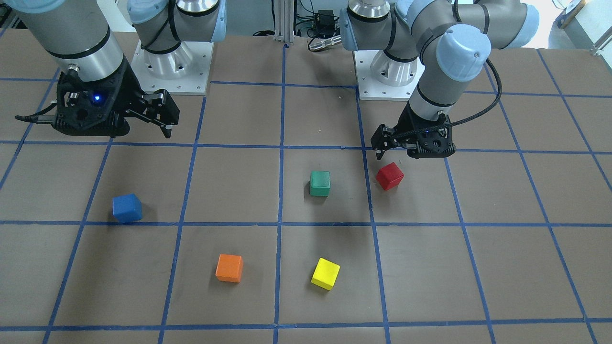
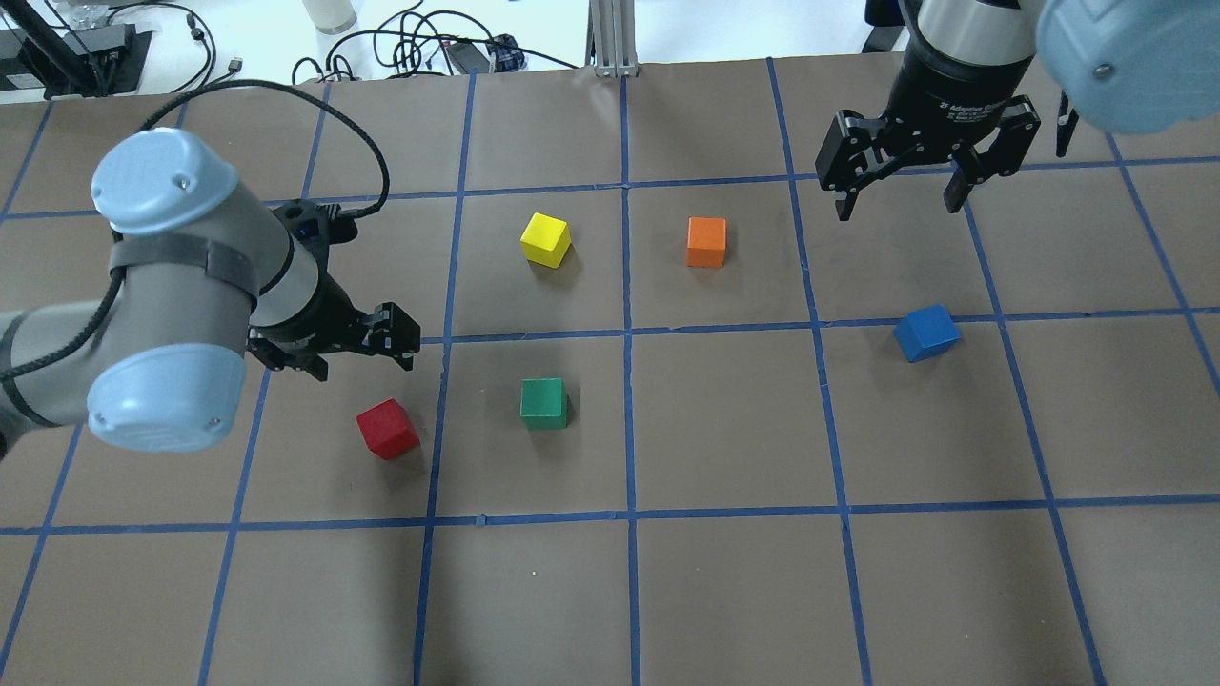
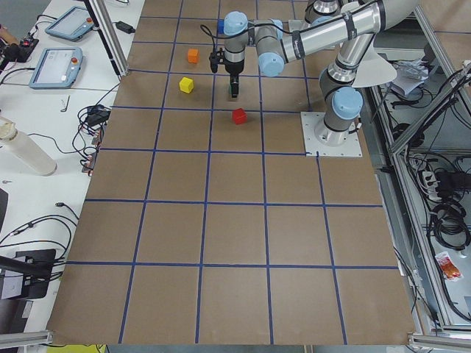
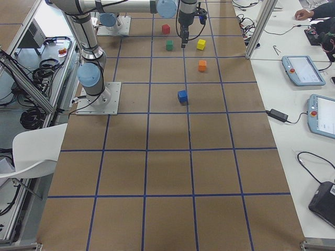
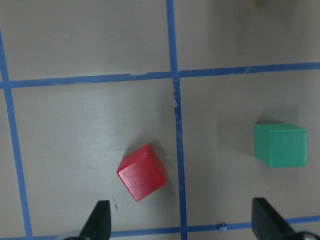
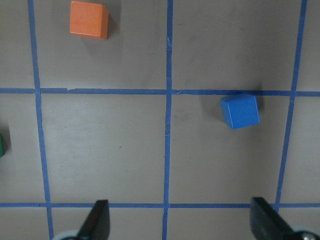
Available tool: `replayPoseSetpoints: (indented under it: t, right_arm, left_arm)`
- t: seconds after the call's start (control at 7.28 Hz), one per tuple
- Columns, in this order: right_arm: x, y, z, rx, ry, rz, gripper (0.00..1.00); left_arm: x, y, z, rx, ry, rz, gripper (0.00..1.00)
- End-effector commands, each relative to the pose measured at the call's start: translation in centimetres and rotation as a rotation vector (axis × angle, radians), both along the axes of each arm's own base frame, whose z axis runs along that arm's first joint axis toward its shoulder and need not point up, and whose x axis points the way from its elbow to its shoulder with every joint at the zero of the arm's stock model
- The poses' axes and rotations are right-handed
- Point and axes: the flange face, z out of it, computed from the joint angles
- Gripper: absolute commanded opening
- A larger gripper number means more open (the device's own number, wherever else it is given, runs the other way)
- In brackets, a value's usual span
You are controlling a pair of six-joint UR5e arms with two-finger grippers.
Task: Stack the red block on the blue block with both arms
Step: 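Reach the left gripper down to the red cube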
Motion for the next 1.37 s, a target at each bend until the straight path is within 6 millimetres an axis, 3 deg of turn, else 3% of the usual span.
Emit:
replayPoseSetpoints:
  t: [0.0,0.27,0.41,0.69,0.96,1.24]
  right_arm:
    - [-0.1,0.0,0.1,-0.001,0.005,-0.001,1.0]
    - [-0.1,0.1,0.2,-0.004,0.007,-0.001,1.0]
    - [-0.1,0.1,0.2,-0.003,0.007,-0.001,1.0]
    - [-0.1,0.0,0.1,-0.003,0.007,0.001,1.0]
    - [-0.2,0.0,0.0,-0.001,0.008,0.001,1.0]
    - [-0.1,0.1,0.1,-0.001,0.007,-0.001,1.0]
  left_arm:
    - [0.9,3.3,-5.6,0.04,-0.02,0.118,1.0]
    - [1.0,3.1,-7.5,0.022,-0.028,0.122,1.0]
    - [0.9,3.8,-9.3,0.061,-0.023,0.143,0.86]
    - [0.8,3.2,-9.3,0.058,-0.027,0.185,0.79]
    - [0.5,3.2,-9.6,0.046,-0.027,0.179,0.8]
    - [0.6,2.8,-9.9,0.035,-0.027,0.167,0.89]
